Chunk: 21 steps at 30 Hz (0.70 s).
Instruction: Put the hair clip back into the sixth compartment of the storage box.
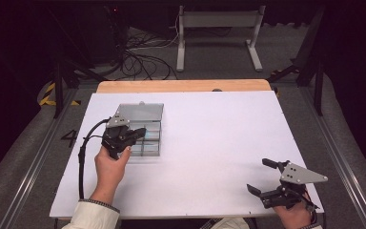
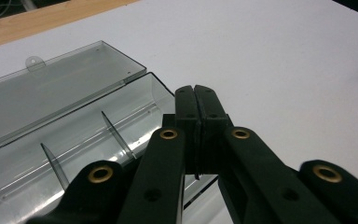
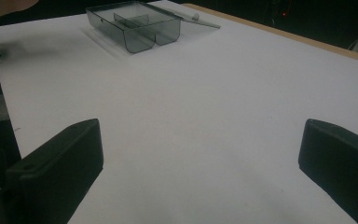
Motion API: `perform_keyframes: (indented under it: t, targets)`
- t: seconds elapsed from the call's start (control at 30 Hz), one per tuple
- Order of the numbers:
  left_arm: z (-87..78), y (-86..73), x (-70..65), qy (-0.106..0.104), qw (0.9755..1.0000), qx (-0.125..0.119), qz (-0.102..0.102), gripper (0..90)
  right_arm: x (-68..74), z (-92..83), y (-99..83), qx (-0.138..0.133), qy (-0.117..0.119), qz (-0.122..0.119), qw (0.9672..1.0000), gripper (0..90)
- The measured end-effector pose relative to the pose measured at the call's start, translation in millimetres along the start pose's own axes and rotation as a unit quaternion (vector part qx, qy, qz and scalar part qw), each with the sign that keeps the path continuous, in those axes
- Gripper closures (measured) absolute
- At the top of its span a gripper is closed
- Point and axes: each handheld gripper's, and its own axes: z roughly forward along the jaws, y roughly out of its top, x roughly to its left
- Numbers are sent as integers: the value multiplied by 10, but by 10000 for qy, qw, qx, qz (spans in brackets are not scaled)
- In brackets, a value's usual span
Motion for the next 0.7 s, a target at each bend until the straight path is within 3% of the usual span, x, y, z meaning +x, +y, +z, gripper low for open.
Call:
perform_keyframes:
  t: [0.5, 0.57, 0.7]
  targets:
    - [135, -19, 40, 29, 9999, 102, -50, 890, 3, 2, -1, 16, 9, -25, 10000, 4]
    - [148, -20, 46, 55, 9999, 146, 14, 890, 5, 3, 0, 15, 12, -28, 10000, 4]
    - [204, -35, 50, -35, 9995, 306, -96, 890, 4, 4, -1, 20, 16, -27, 10000, 4]
